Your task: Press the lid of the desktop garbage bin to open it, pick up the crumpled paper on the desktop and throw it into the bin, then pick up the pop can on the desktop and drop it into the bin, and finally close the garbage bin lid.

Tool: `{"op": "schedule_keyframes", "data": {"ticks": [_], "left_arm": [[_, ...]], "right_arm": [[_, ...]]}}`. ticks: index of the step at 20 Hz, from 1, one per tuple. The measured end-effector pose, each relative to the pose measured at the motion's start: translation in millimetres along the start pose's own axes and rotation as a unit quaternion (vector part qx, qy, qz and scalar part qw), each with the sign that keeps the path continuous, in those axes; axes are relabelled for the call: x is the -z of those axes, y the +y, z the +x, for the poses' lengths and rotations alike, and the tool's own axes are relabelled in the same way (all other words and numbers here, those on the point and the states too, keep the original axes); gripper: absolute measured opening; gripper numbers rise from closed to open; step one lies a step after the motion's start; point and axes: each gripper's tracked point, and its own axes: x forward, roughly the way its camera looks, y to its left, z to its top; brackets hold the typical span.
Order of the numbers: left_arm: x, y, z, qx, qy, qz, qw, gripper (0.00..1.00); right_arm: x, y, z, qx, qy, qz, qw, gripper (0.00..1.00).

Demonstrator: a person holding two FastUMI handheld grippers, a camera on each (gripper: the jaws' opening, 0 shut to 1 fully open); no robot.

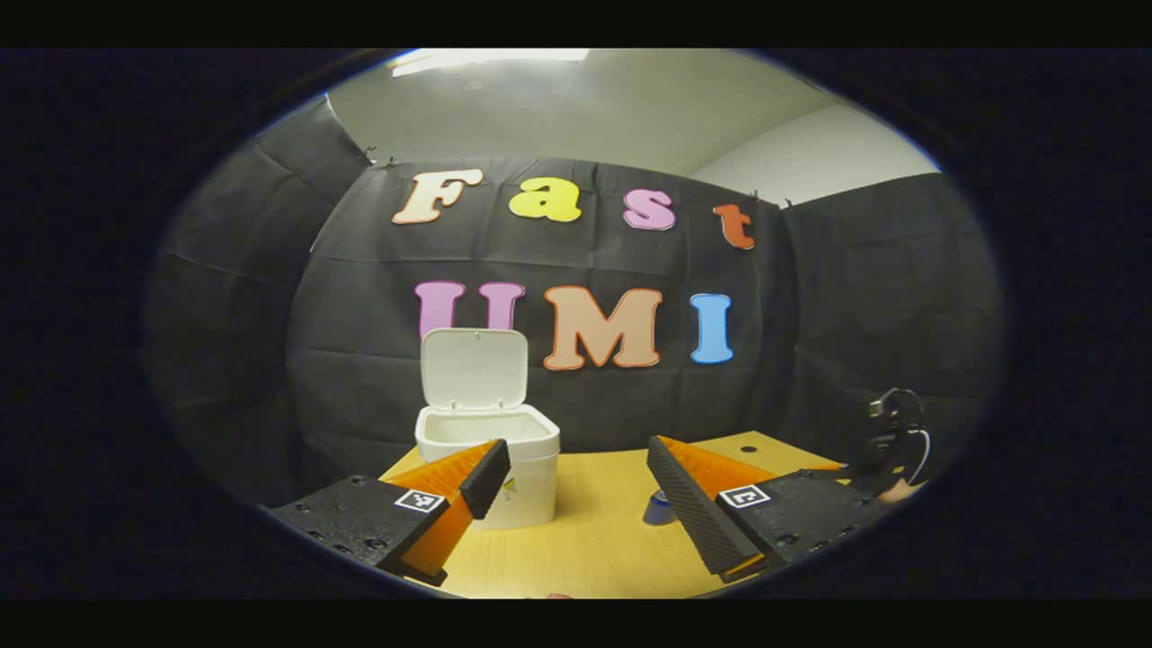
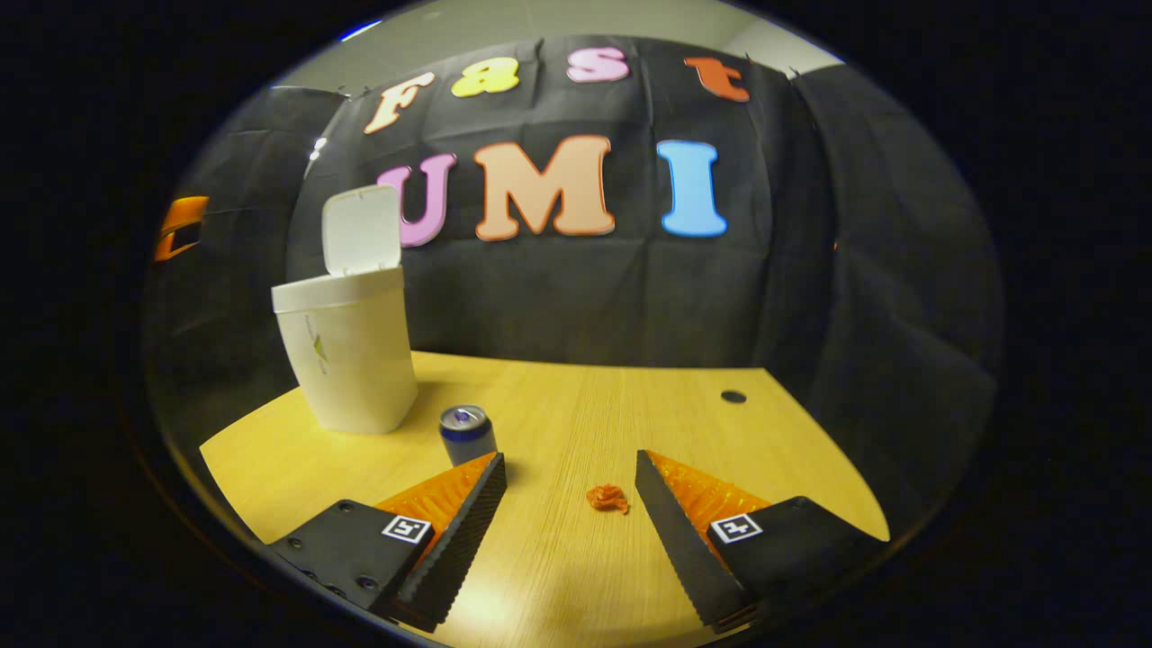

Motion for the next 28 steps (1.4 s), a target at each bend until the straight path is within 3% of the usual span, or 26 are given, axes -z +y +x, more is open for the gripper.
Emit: {"op": "schedule_keyframes", "data": {"ticks": [2, 6, 11, 18, 20, 24, 28], "left_arm": [[0, 10, -11, -0.031, 0.002, 0.003, 1.0, 0.94], [7, 35, -29, -0.087, 0.017, 0.014, 0.996, 0.99], [21, 48, -35, -0.12, 0.04, -0.004, 0.992, 0.94], [38, 50, -30, -0.116, 0.06, -0.018, 0.991, 0.94], [44, 48, -31, -0.111, 0.068, -0.026, 0.991, 0.94], [46, 55, -31, -0.109, 0.07, -0.042, 0.991, 0.91], [43, 68, -32, -0.105, 0.062, -0.044, 0.992, 0.94]], "right_arm": [[24, -14, 42, -0.003, 0.053, 0.006, 0.999, 0.97], [52, -20, 99, -0.004, 0.108, -0.007, 0.994, 1.0], [68, -19, 114, -0.004, 0.139, 0.004, 0.99, 1.0], [79, -28, 130, 0.015, 0.154, 0.006, 0.988, 0.75], [73, -27, 133, 0.021, 0.144, 0.018, 0.989, 0.63], [71, -24, 129, 0.01, 0.153, 0.037, 0.987, 0.39], [41, -9, 98, -0.005, 0.123, 0.029, 0.992, 0.28]]}}
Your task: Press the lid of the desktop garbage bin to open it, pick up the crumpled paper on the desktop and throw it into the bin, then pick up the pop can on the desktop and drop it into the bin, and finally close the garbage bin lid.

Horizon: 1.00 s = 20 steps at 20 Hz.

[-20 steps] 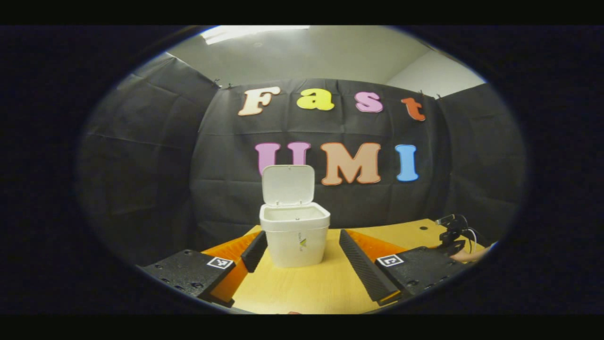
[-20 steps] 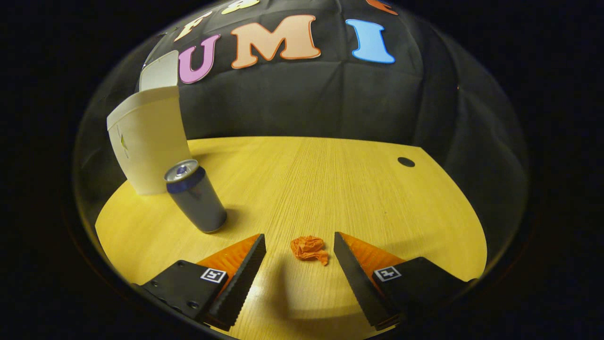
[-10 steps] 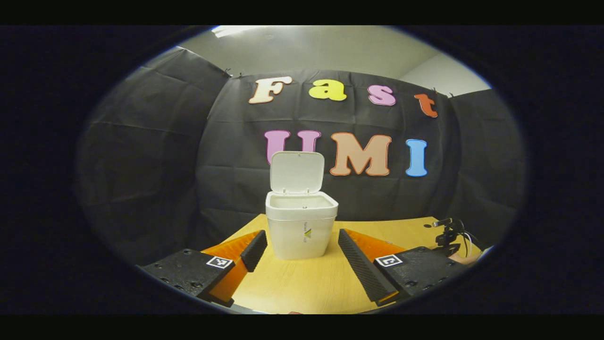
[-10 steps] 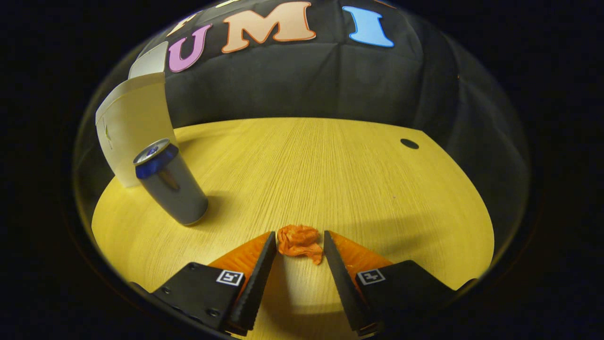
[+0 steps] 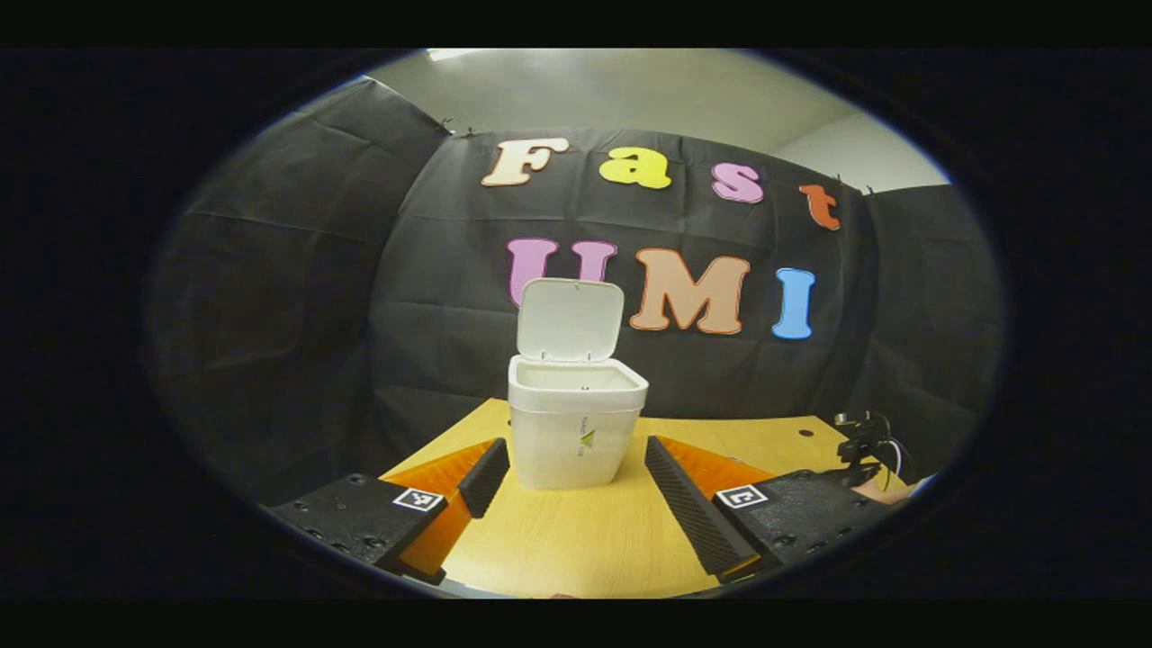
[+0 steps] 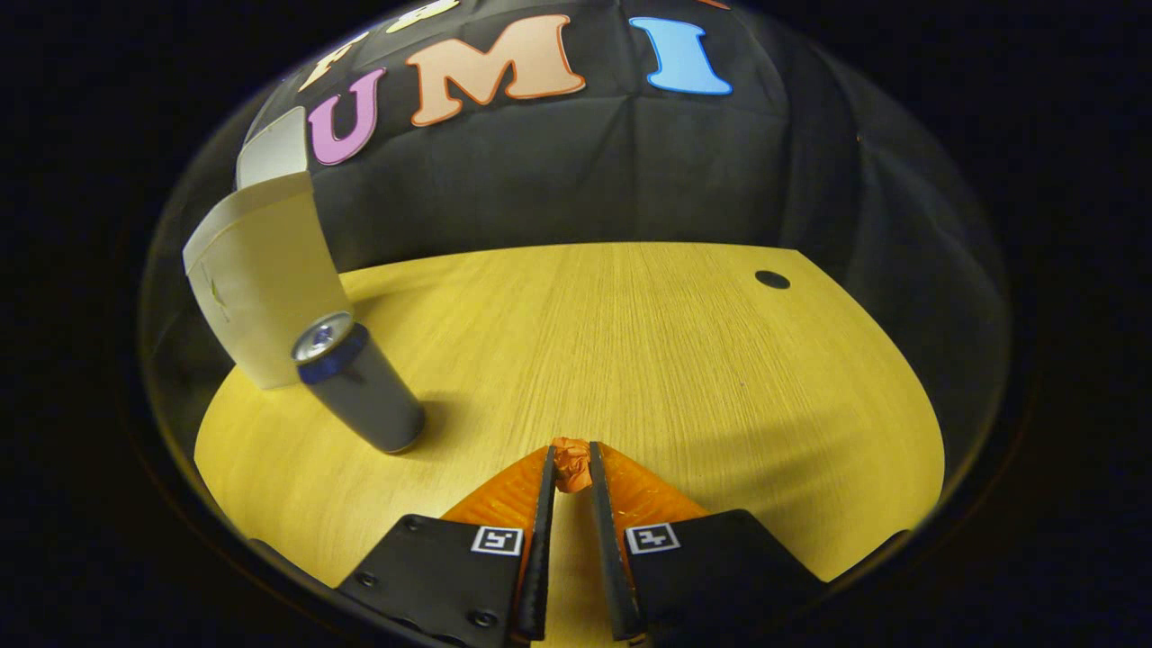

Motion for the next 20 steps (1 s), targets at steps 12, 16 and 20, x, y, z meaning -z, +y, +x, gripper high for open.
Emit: {"op": "schedule_keyframes", "data": {"ticks": [12, 16, 20], "left_arm": [[-5, 81, -8, -0.019, -0.011, -0.058, 0.998, 0.92], [2, 118, -32, -0.069, -0.004, -0.057, 0.996, 0.94], [12, 146, -58, -0.116, 0.011, -0.025, 0.993, 0.93]], "right_arm": [[-199, 282, -124, -0.2, -0.169, -0.098, 0.96, 0.28], [-253, 372, -92, -0.231, -0.183, -0.12, 0.948, 0.27], [-266, 416, -52, -0.208, -0.154, -0.14, 0.956, 0.27]]}}
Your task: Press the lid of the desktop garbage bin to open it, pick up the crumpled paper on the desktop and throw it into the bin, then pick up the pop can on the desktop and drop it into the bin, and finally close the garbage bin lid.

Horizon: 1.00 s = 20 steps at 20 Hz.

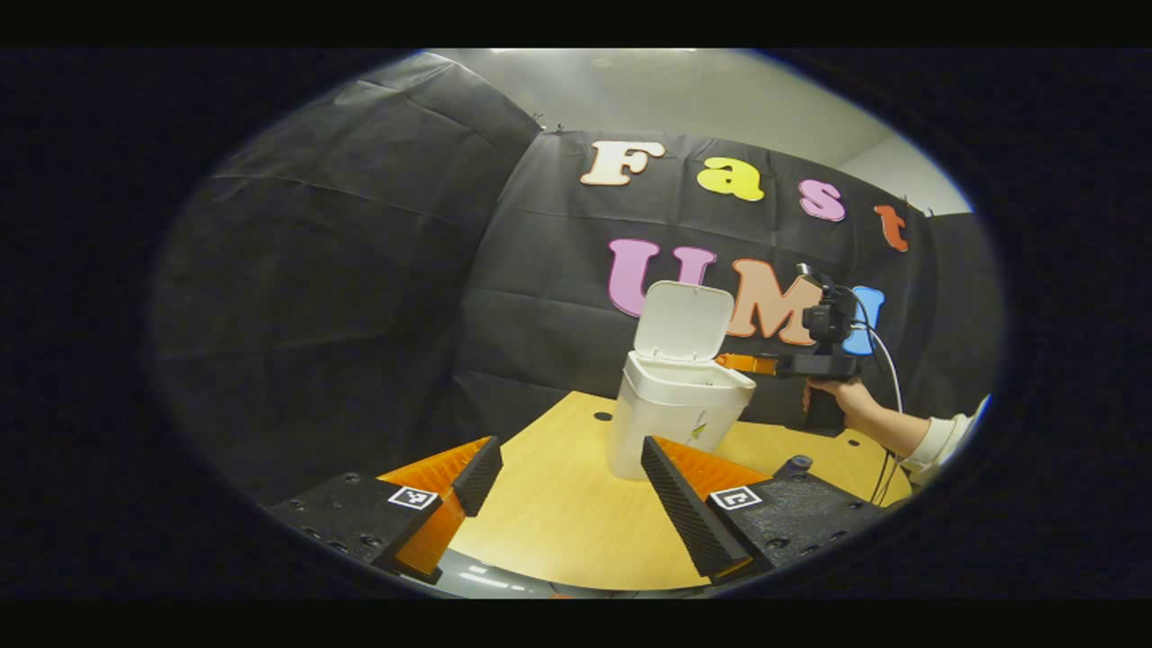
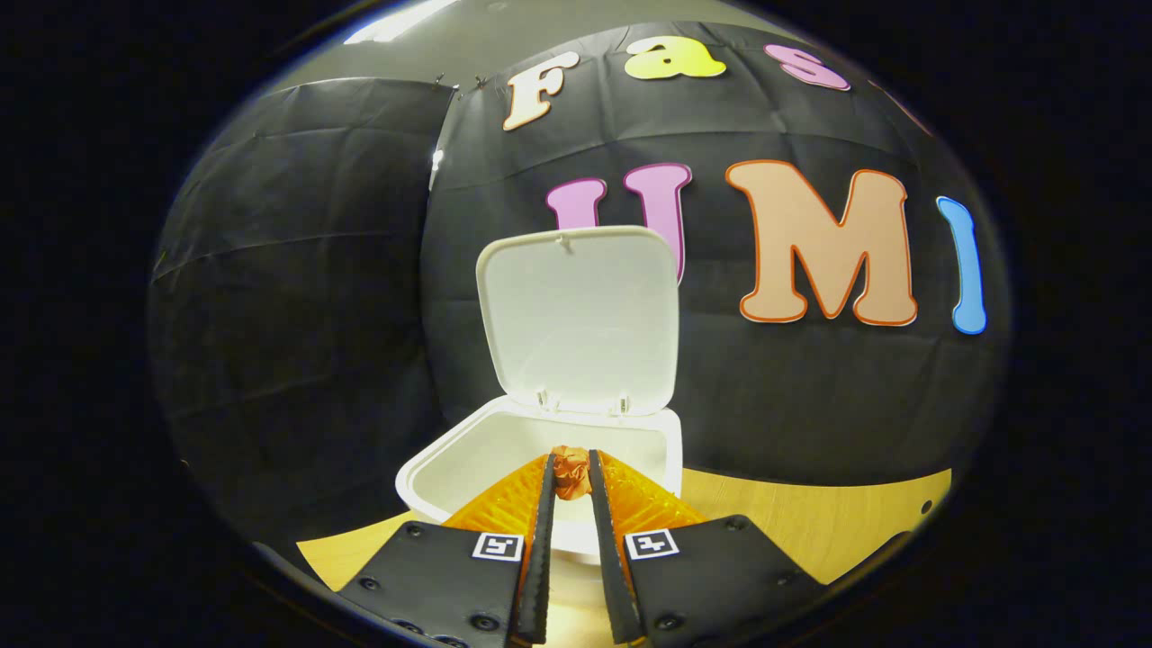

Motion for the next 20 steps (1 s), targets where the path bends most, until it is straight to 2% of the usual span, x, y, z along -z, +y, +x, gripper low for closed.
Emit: {"op": "schedule_keyframes", "data": {"ticks": [3, 5, 6, 8, 9, 11, 13, 15, 18, 19, 20], "left_arm": [[4, 2, -4, -0.007, 0.007, 0.031, 0.999, 0.94], [10, -13, 0, 0.008, 0.009, 0.042, 0.999, 0.92], [12, -28, 5, 0.023, 0.009, 0.045, 0.999, 0.93], [14, -72, 16, 0.072, 0.003, 0.048, 0.996, 0.94], [17, -96, 23, 0.096, -0.003, 0.058, 0.994, 0.93], [22, -144, 38, 0.14, -0.024, 0.091, 0.986, 0.94], [27, -197, 46, 0.187, -0.057, 0.117, 0.974, 0.94], [35, -248, 54, 0.227, -0.08, 0.118, 0.963, 0.94], [56, -314, 72, 0.262, -0.089, 0.096, 0.956, 0.96], [63, -332, 78, 0.268, -0.086, 0.088, 0.956, 1.0], [75, -347, 86, 0.272, -0.081, 0.081, 0.956, 0.95]], "right_arm": [[18, -9, 2, 0.007, 0.014, 0.005, 1.0, 0.68], [15, -16, -4, 0.014, 0.008, 0.003, 1.0, 0.79], [12, -21, -15, 0.013, -0.001, 0.001, 1.0, 0.75], [1, -40, -44, 0.014, -0.035, -0.002, 0.999, 0.79], [-2, -52, -62, 0.015, -0.051, 0.002, 0.999, 0.87], [3, -84, -97, 0.023, -0.068, 0.018, 0.997, 0.93], [9, -127, -137, 0.058, -0.076, 0.027, 0.995, 0.97], [20, -172, -181, 0.102, -0.083, 0.031, 0.991, 0.95], [42, -228, -251, 0.168, -0.092, 0.038, 0.981, 0.95], [50, -243, -273, 0.191, -0.096, 0.041, 0.976, 0.95], [58, -257, -297, 0.213, -0.1, 0.043, 0.971, 0.95]]}}
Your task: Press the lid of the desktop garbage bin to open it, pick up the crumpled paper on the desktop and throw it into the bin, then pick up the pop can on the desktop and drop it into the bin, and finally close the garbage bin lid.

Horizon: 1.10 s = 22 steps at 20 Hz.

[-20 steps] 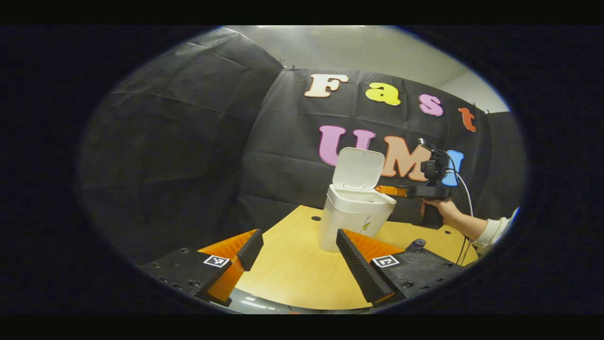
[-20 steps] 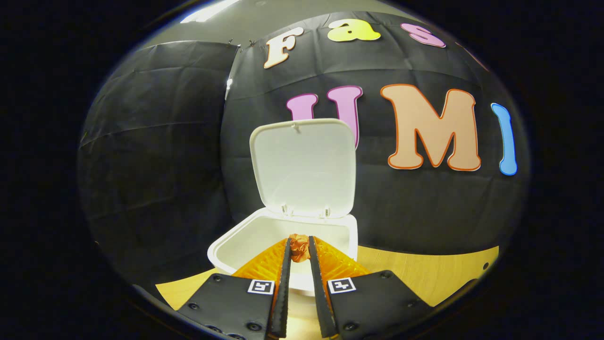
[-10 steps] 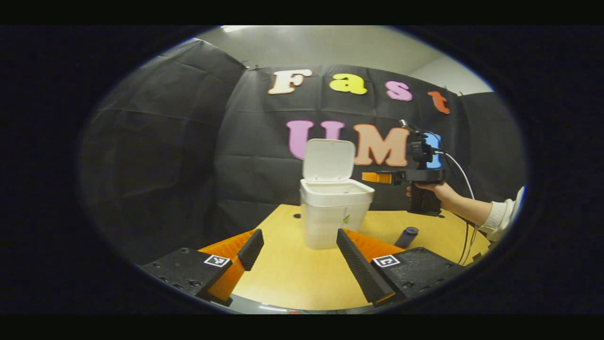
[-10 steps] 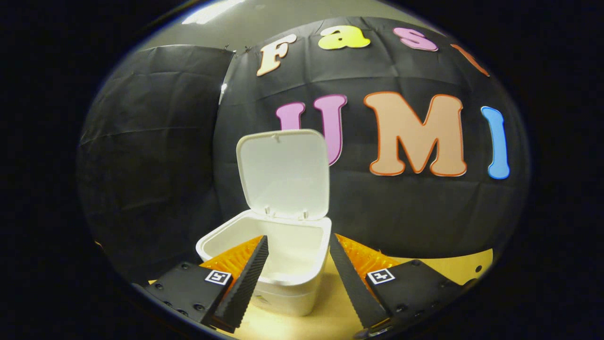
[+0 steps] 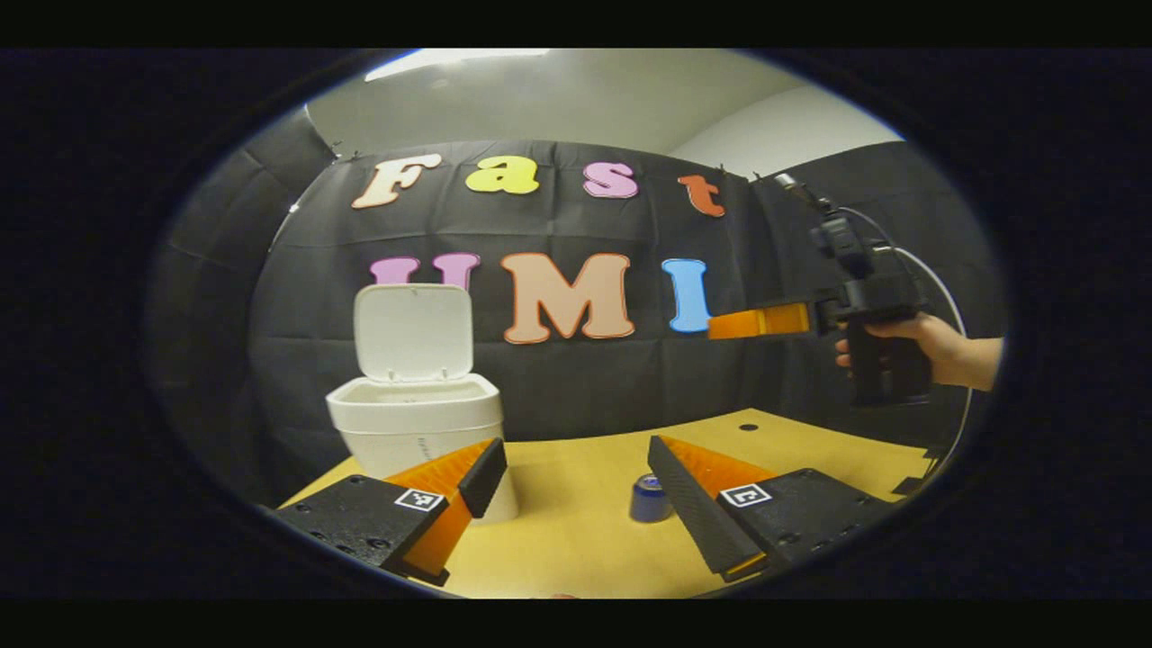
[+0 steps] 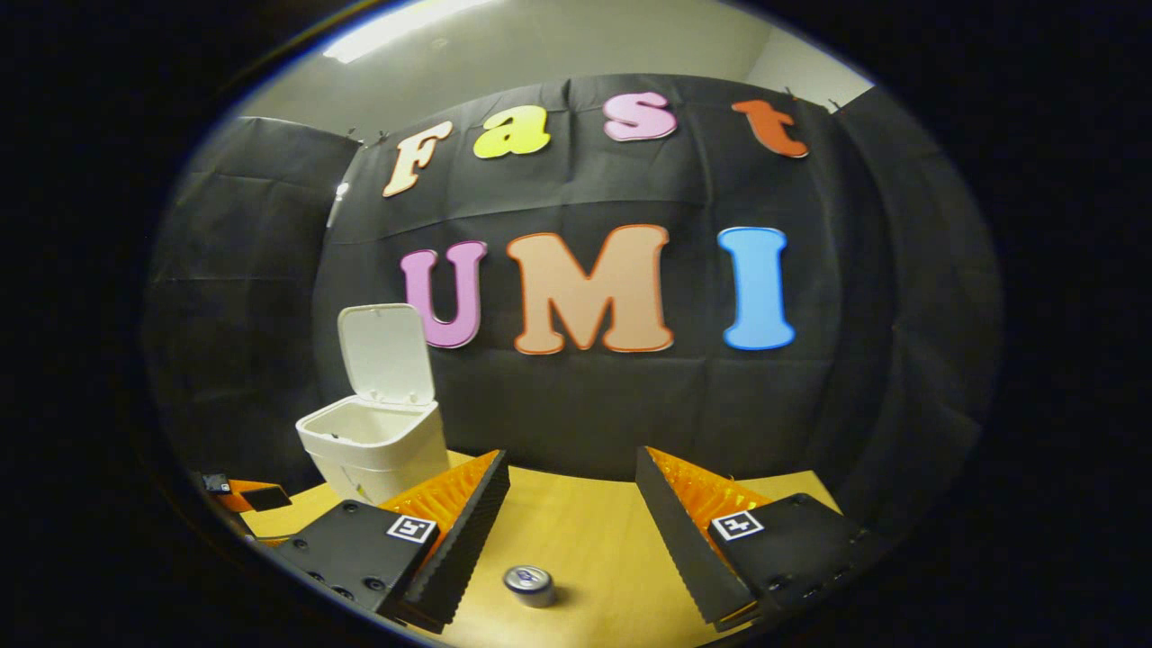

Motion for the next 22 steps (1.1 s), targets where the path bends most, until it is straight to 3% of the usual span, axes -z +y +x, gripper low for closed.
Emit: {"op": "schedule_keyframes", "data": {"ticks": [2, 4, 5, 6, 7, 8, 10, 13, 17, 22], "left_arm": [[25, -20, 21, 0.007, 0.017, -0.005, 1.0, 0.99], [47, -35, 40, 0.008, 0.026, 0.005, 1.0, 0.96], [58, -43, 49, 0.011, 0.033, 0.008, 0.999, 1.0], [70, -51, 59, 0.016, 0.04, 0.007, 0.999, 0.96], [80, -58, 67, 0.019, 0.048, 0.001, 0.999, 1.0], [90, -65, 75, 0.022, 0.053, -0.008, 0.998, 0.95], [106, -75, 92, 0.022, 0.064, -0.013, 0.998, 0.96], [132, -71, 116, 0.006, 0.087, -0.01, 0.996, 0.95], [178, -72, 130, 0.006, 0.144, -0.032, 0.989, 0.95], [213, -71, 137, 0.0, 0.186, -0.047, 0.981, 0.95]], "right_arm": [[6, -38, -34, 0.041, -0.012, 0.0, 0.999, 0.95], [14, -66, -65, 0.076, -0.016, -0.001, 0.997, 0.95], [19, -76, -80, 0.089, -0.016, 0.0, 0.996, 0.95], [24, -83, -96, 0.1, -0.014, 0.005, 0.995, 0.95], [31, -88, -112, 0.109, -0.013, 0.01, 0.994, 0.95], [35, -93, -129, 0.123, -0.014, 0.016, 0.992, 0.95], [43, -104, -159, 0.15, -0.02, 0.024, 0.988, 0.95], [48, -127, -184, 0.188, -0.009, -0.01, 0.982, 0.95], [27, -144, -200, 0.207, -0.03, -0.014, 0.978, 0.95], [37, -155, -202, 0.212, -0.021, 0.0, 0.977, 0.95]]}}
